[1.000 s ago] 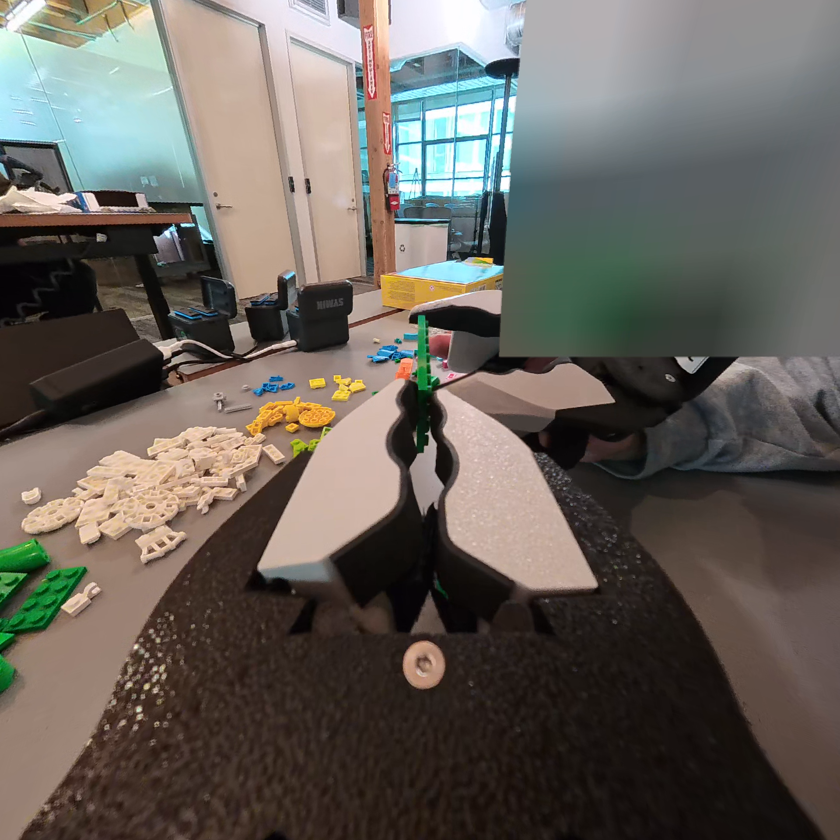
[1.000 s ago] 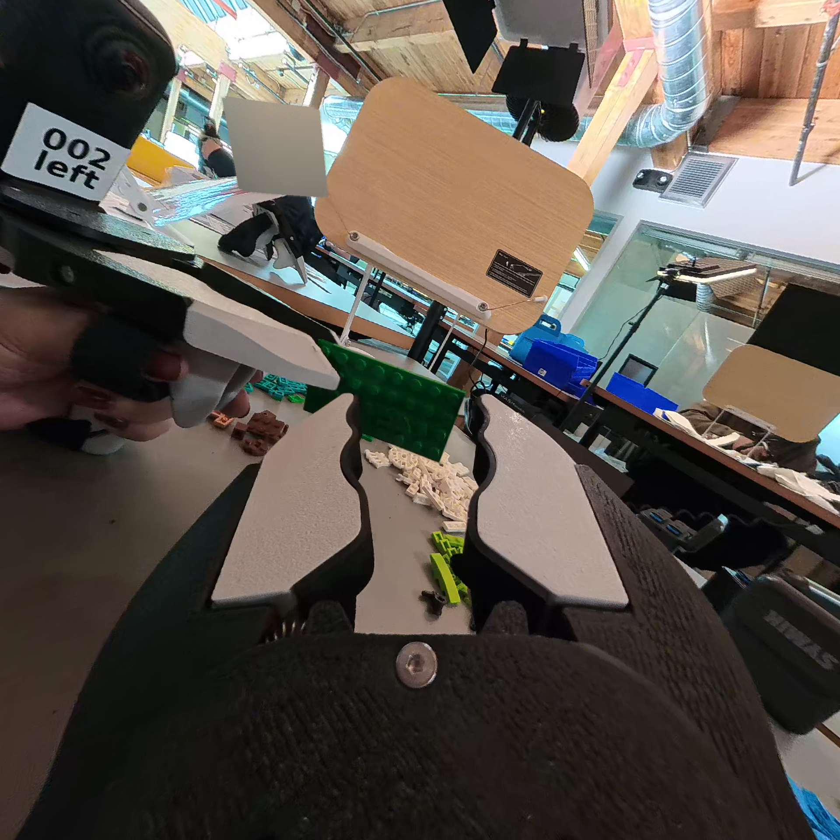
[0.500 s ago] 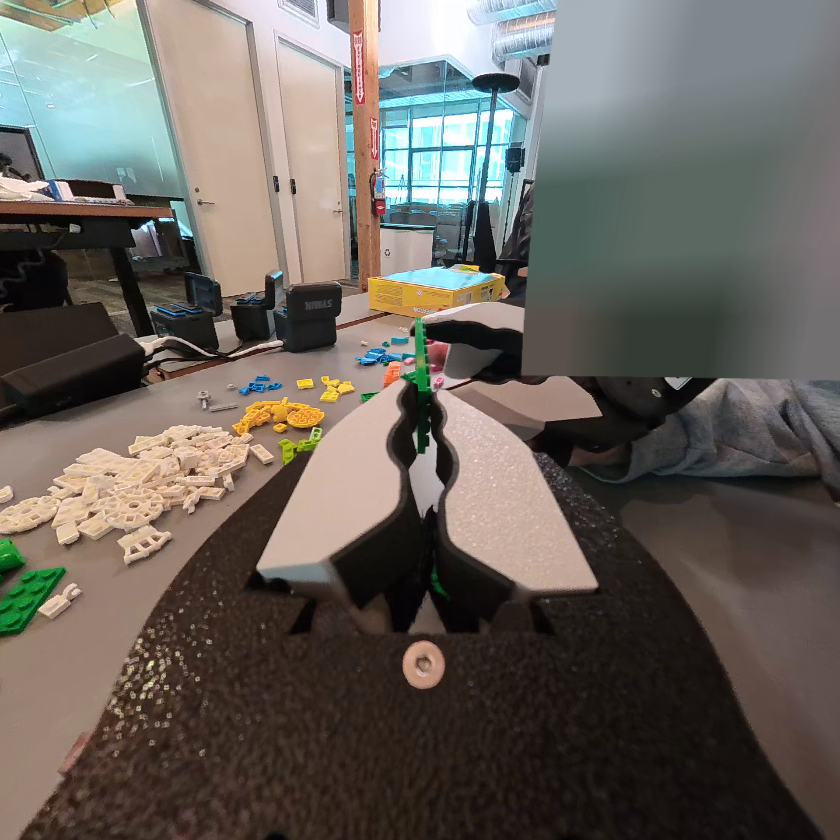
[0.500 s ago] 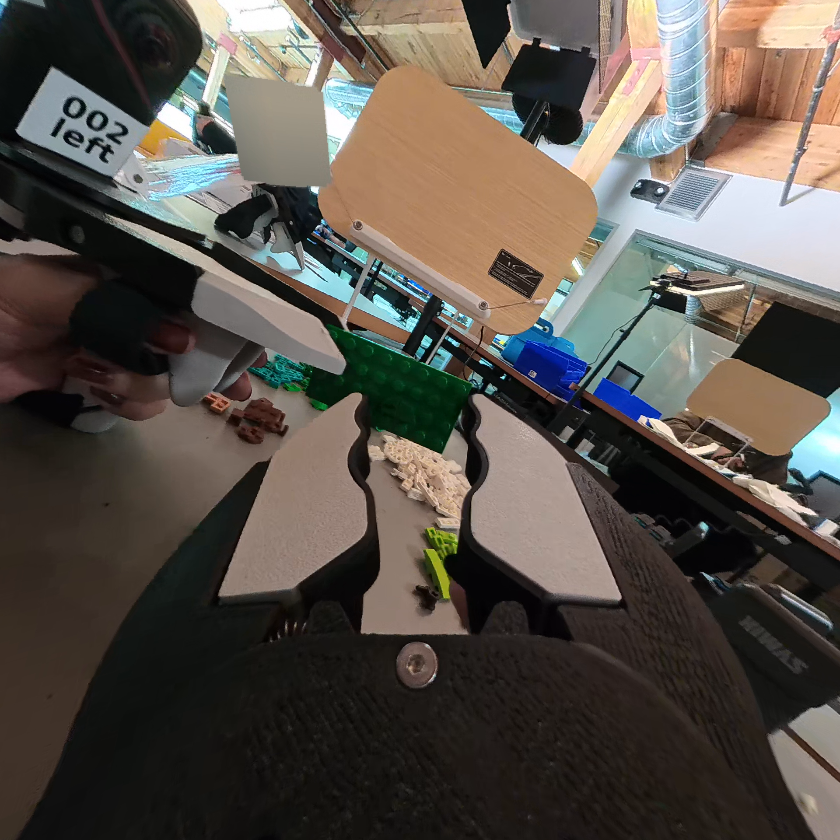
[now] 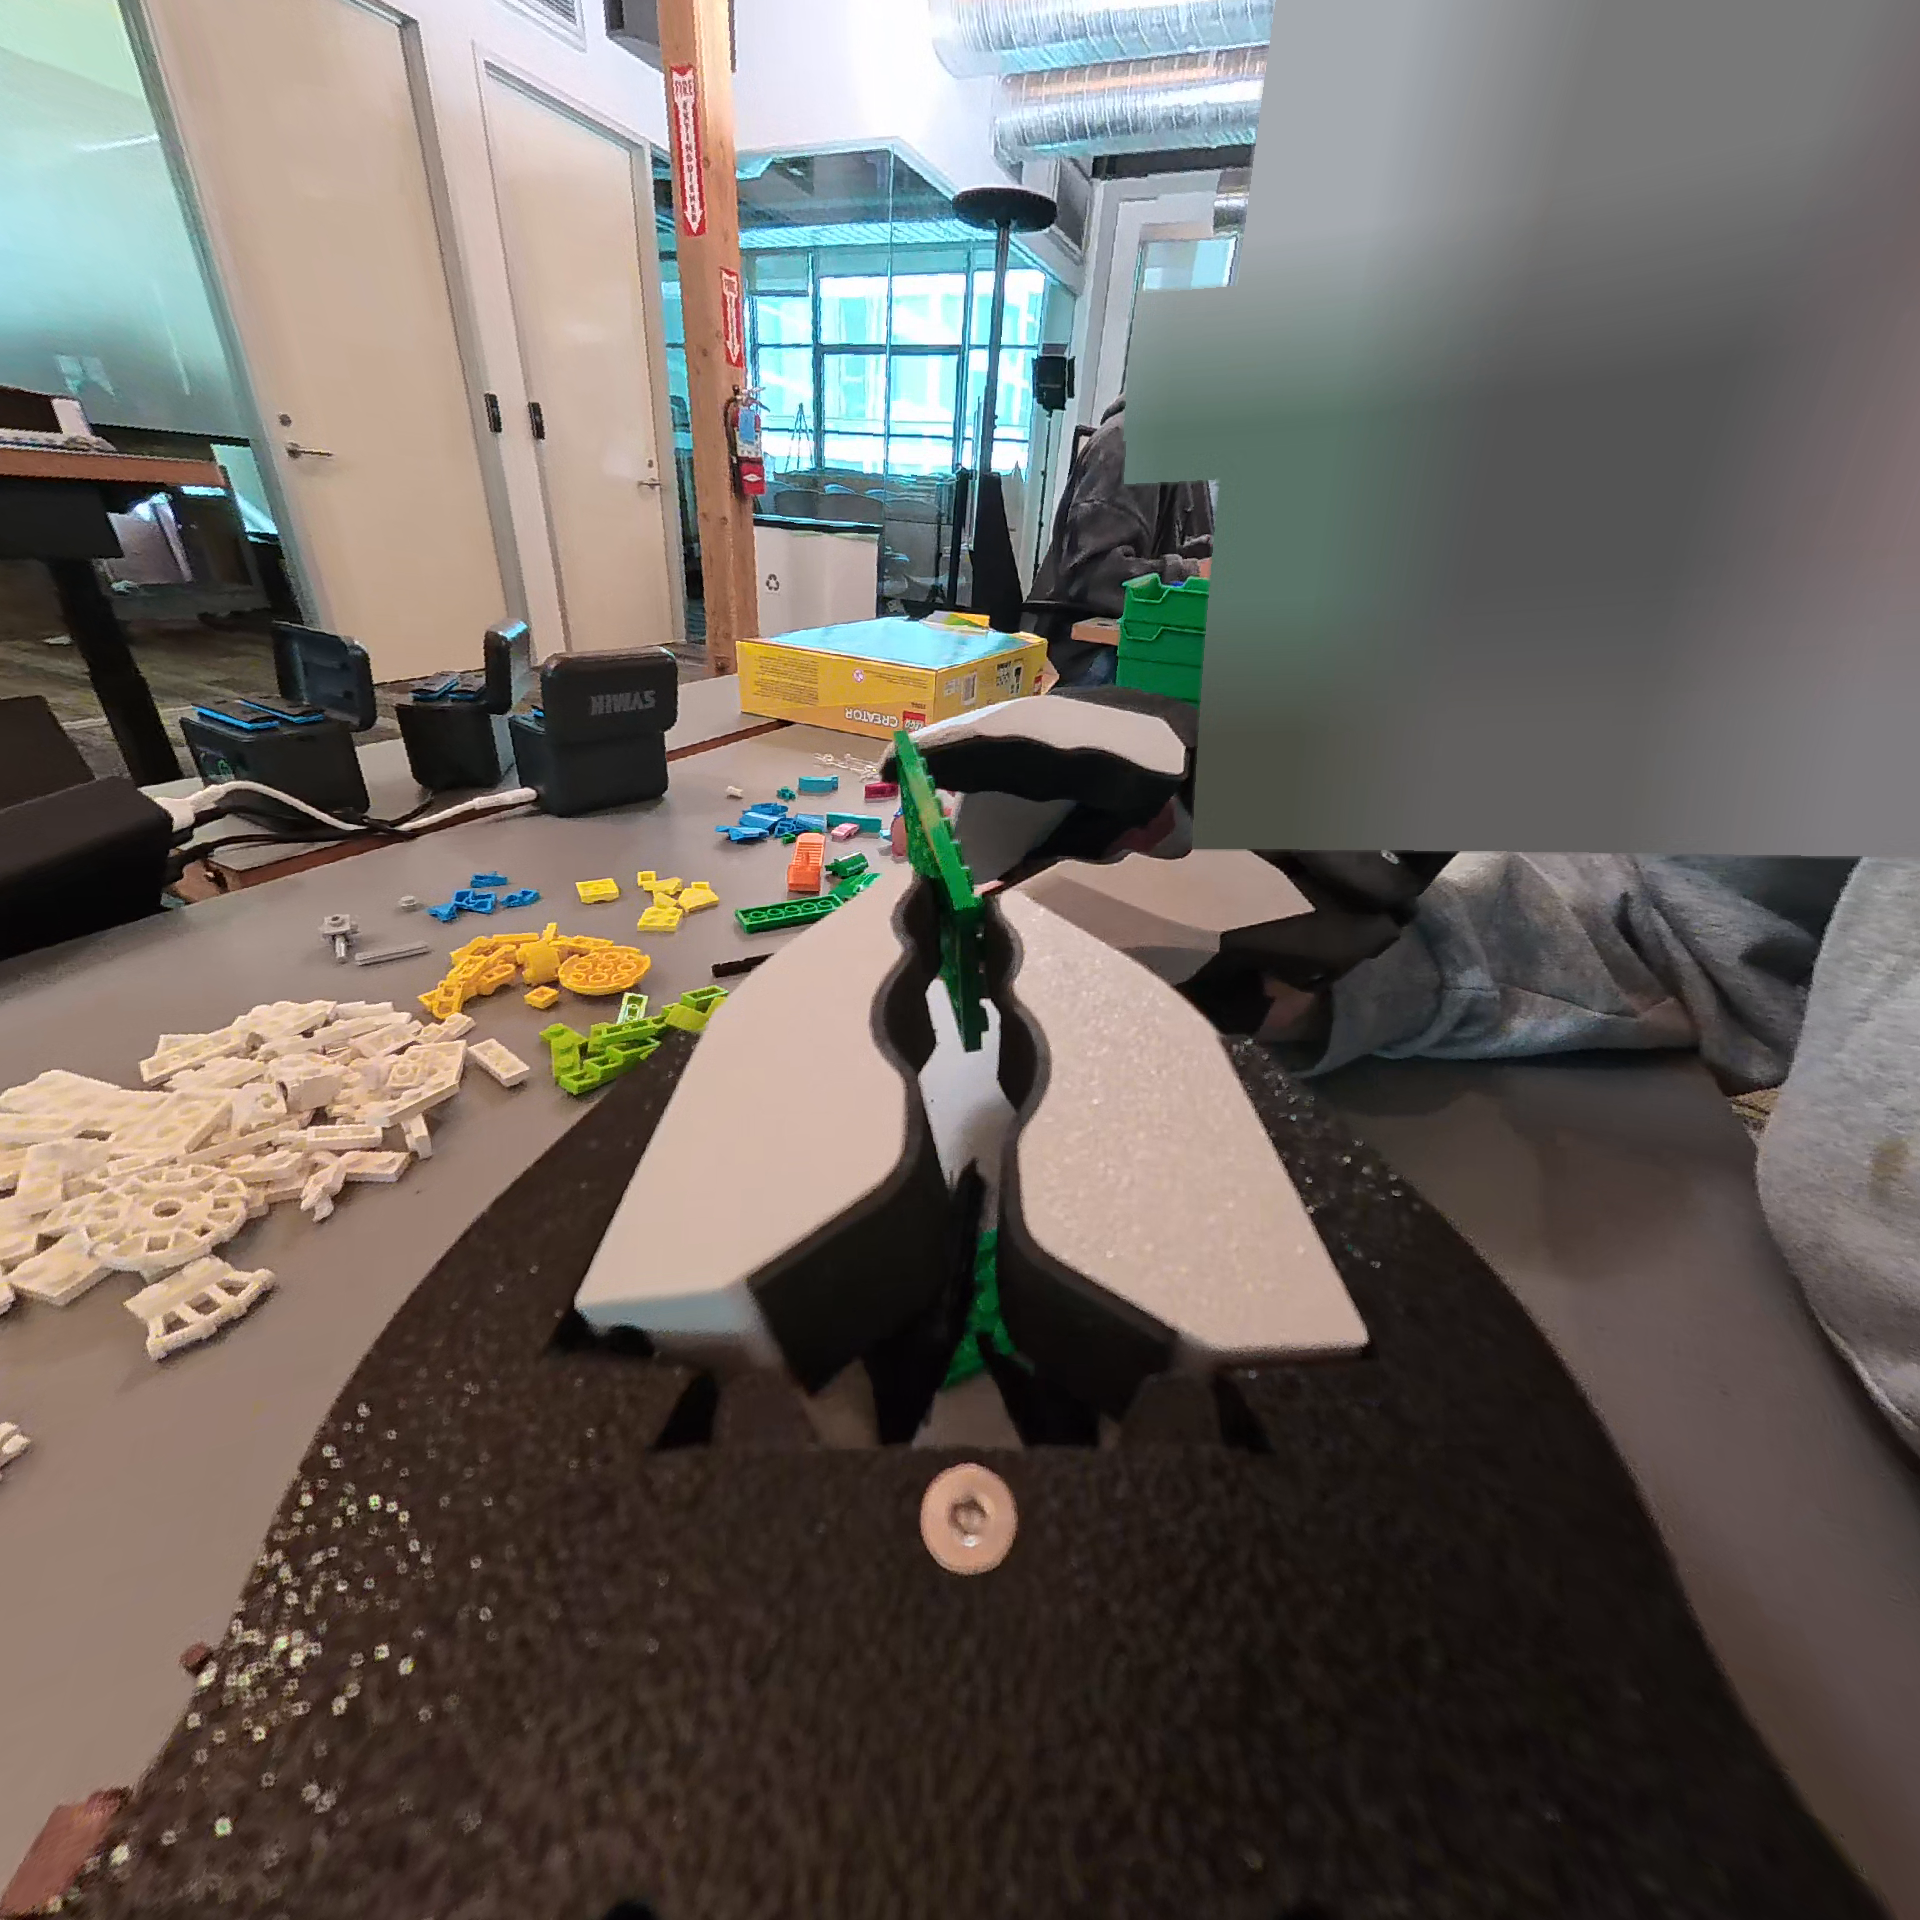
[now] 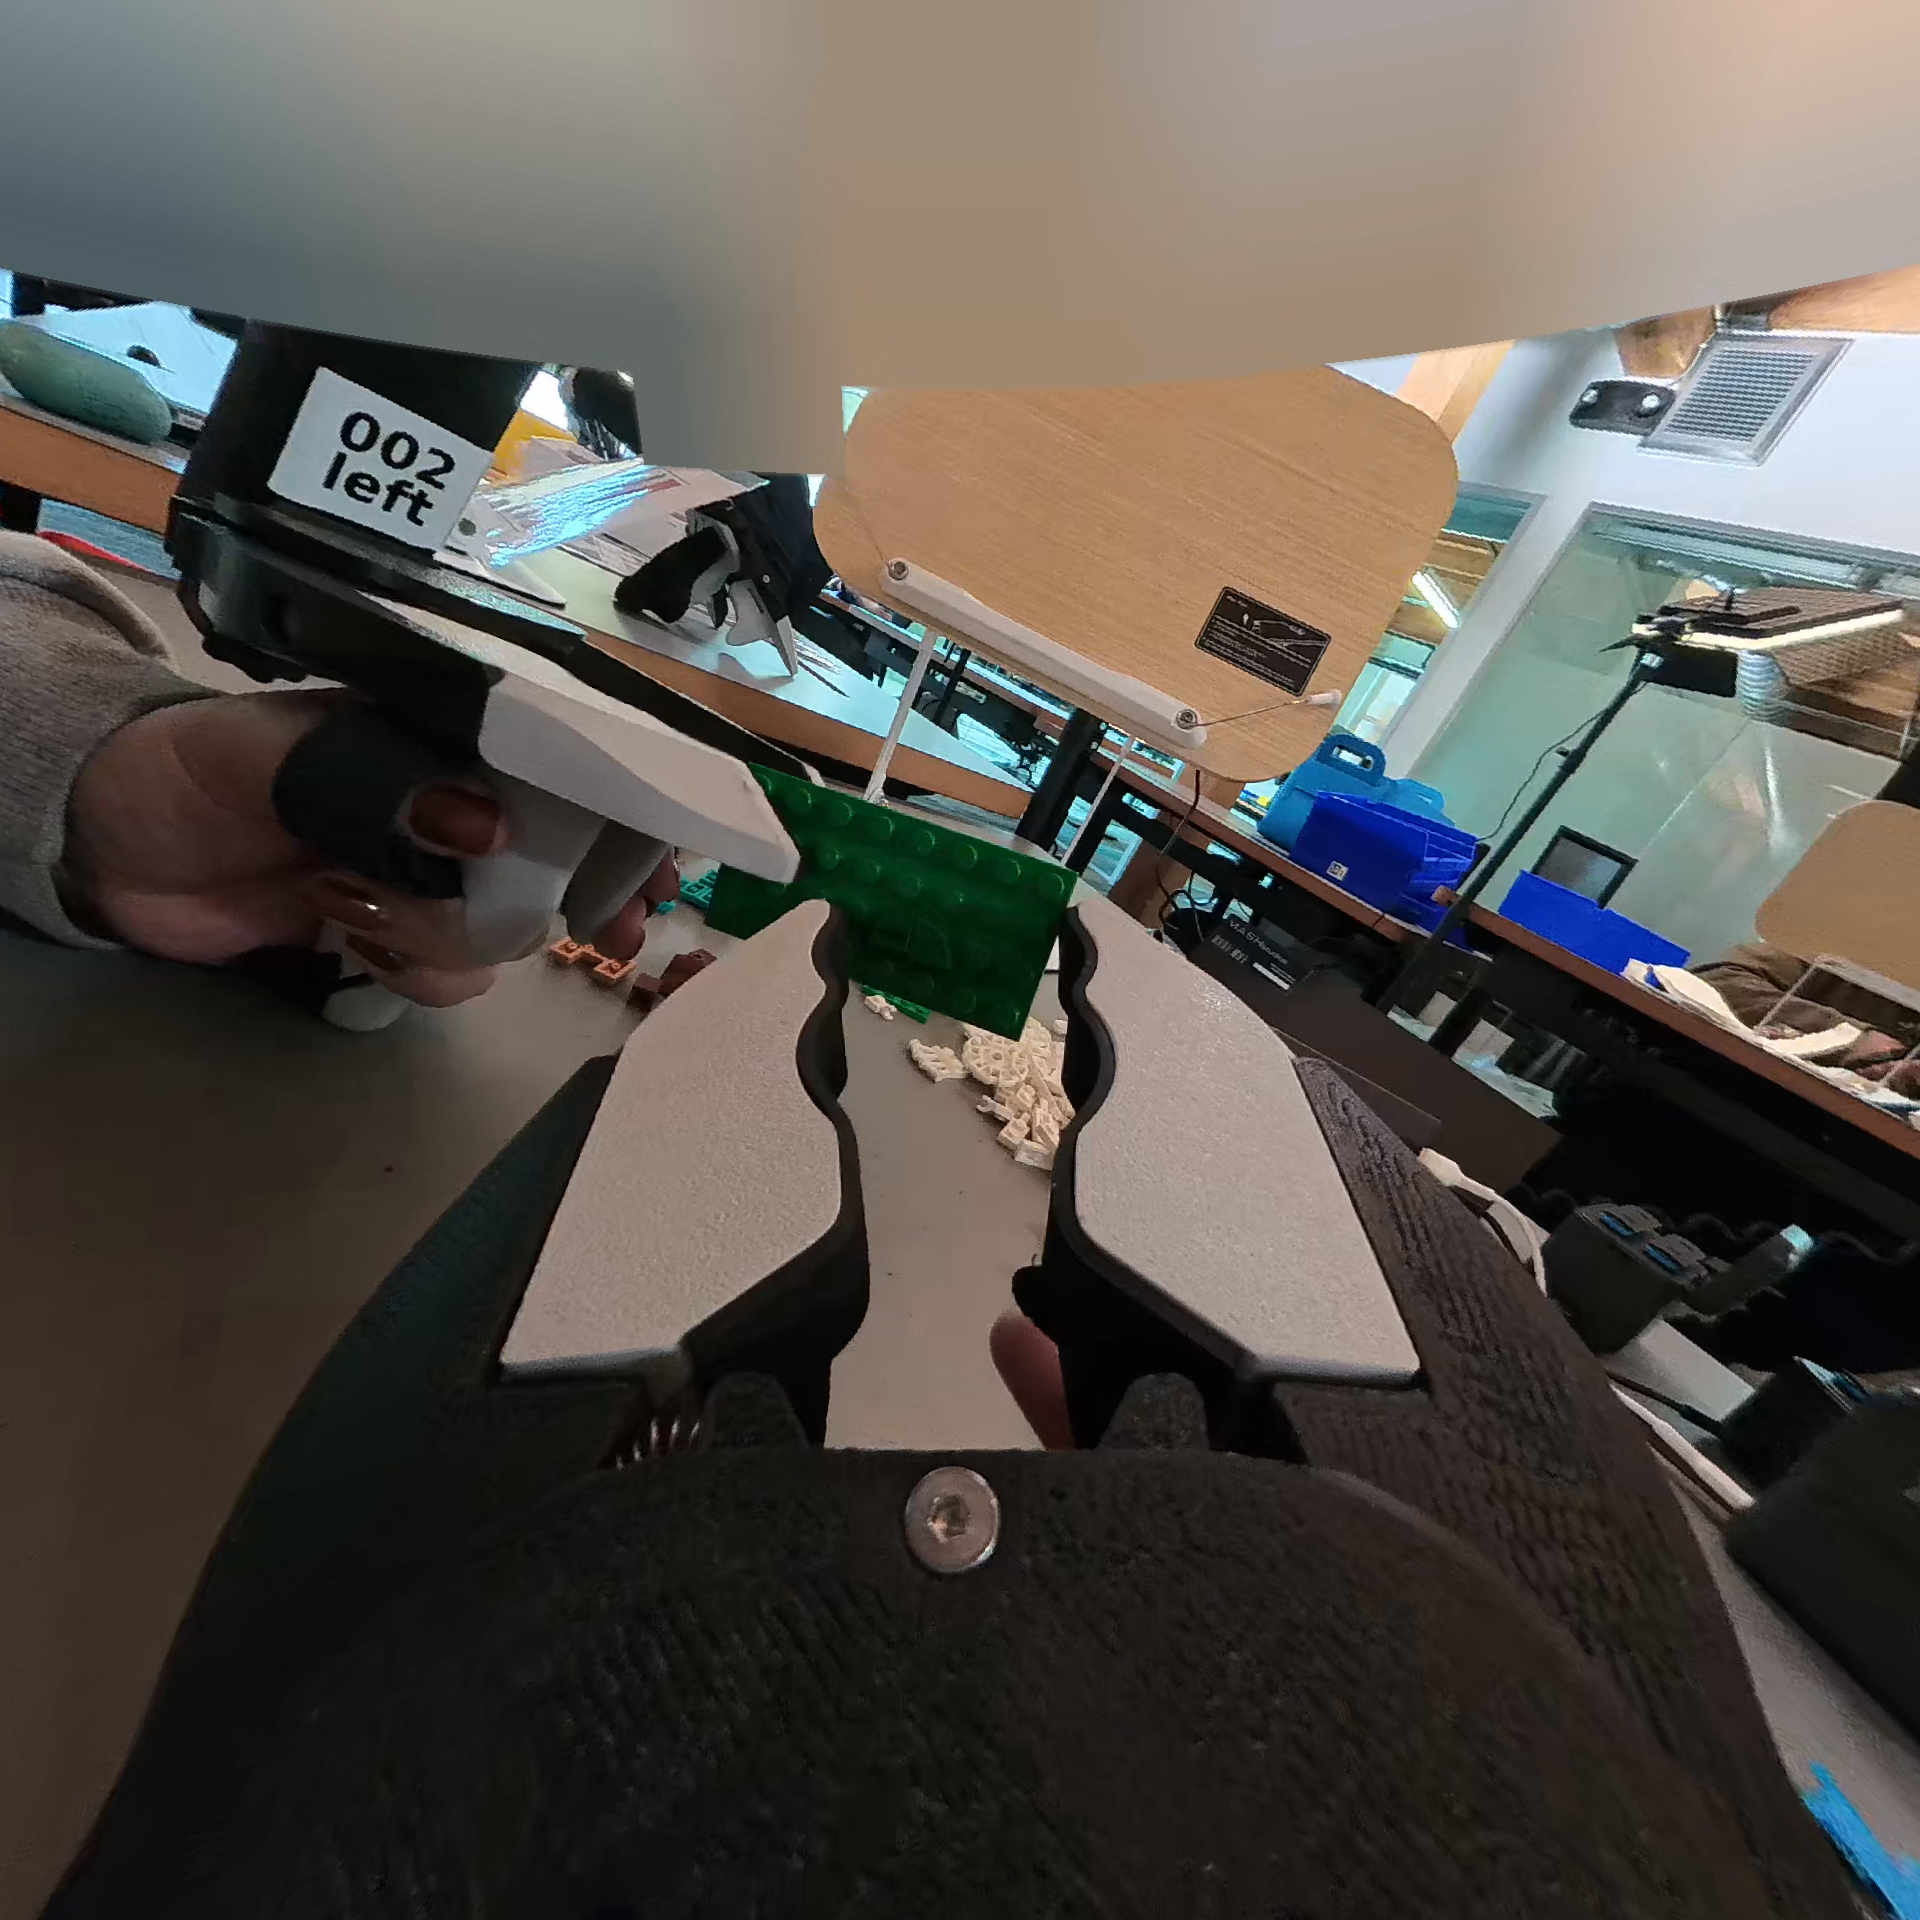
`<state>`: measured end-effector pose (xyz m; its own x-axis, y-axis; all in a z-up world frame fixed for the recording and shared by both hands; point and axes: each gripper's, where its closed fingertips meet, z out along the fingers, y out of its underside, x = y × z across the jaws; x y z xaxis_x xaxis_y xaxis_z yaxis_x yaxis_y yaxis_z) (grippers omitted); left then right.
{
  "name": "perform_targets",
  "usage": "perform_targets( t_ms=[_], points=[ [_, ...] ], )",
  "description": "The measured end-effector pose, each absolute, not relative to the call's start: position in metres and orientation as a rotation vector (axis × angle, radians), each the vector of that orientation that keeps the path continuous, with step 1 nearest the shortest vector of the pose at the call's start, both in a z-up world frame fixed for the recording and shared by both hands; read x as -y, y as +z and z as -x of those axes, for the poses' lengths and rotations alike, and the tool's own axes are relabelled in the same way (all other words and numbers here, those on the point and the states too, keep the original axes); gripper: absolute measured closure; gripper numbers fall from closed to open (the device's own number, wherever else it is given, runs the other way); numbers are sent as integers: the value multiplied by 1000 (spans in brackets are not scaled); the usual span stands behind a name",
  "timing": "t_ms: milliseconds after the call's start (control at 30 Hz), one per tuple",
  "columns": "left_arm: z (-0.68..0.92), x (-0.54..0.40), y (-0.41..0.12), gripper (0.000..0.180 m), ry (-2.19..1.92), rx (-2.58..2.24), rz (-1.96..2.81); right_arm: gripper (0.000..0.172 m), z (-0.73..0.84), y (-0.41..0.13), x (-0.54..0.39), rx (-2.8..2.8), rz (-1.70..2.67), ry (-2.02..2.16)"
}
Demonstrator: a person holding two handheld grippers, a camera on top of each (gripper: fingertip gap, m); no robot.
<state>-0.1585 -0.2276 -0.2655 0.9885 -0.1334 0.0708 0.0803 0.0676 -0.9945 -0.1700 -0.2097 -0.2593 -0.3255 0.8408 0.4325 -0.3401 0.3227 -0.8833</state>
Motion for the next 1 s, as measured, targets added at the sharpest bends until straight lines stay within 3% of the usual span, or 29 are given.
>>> perform_targets(
  t_ms=[67, 200, 1000],
  points=[
    [159, 228, -266, 173, -162, -40, 1496, 134, 169, -259, 211, 1440, 493, 1310],
    [158, 225, -268, 176, -176, -40, 1521, 155, 163, -259, 219, 1461, 448, 1348],
    [159, 226, -268, 177, -281, 5, 1518, 144, 164, -263, 225, 1460, 384, 1227]
  ],
)
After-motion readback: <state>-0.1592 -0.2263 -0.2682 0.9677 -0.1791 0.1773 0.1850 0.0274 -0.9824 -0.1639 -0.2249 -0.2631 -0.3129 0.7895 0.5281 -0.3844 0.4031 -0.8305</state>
